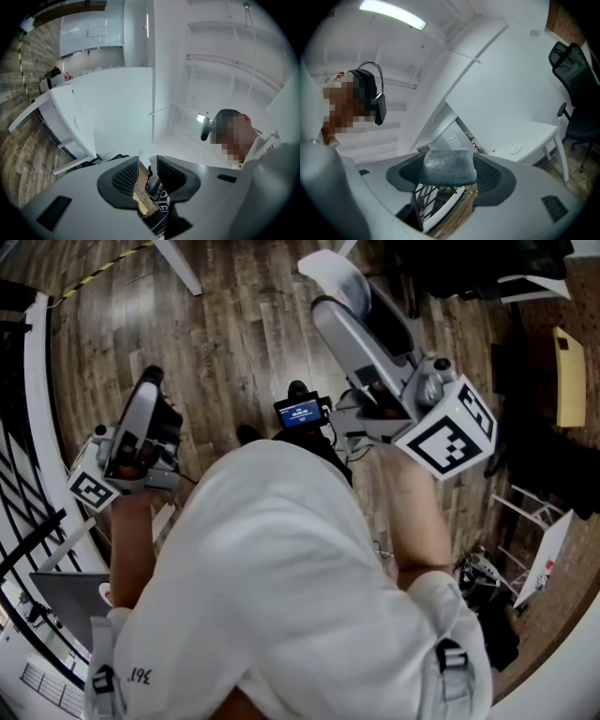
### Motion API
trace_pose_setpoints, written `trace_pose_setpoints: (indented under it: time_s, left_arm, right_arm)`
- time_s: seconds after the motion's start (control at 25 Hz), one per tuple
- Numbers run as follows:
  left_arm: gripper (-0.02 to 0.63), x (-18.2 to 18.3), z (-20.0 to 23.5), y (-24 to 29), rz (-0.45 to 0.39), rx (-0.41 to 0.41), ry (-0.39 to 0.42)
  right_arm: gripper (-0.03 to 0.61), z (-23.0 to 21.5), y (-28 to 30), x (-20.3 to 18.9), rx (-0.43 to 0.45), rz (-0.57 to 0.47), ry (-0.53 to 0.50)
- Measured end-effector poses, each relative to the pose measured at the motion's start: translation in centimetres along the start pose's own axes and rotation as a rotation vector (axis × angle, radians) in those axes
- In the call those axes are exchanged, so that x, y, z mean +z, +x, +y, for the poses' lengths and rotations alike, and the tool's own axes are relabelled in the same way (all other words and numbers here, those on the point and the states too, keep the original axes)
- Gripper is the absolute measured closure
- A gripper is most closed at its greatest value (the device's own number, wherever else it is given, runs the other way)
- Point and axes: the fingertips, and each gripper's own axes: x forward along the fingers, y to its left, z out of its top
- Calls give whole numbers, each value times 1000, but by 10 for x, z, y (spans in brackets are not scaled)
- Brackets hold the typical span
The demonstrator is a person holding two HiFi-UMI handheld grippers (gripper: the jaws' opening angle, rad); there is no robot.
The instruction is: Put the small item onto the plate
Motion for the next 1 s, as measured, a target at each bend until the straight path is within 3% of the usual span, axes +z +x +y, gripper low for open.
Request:
trace_pose_setpoints:
  time_s: [0.24,0.64,1.0]
  left_arm:
    - [509,-2,2,-3,11,4,10]
    - [511,-14,10,-1,82,42,155]
    - [511,-18,11,5,78,33,151]
  right_arm:
    - [265,-3,1,-5,-37,14,-55]
    - [265,-15,-5,-13,-80,37,-65]
    - [265,-16,-5,-11,-90,50,-72]
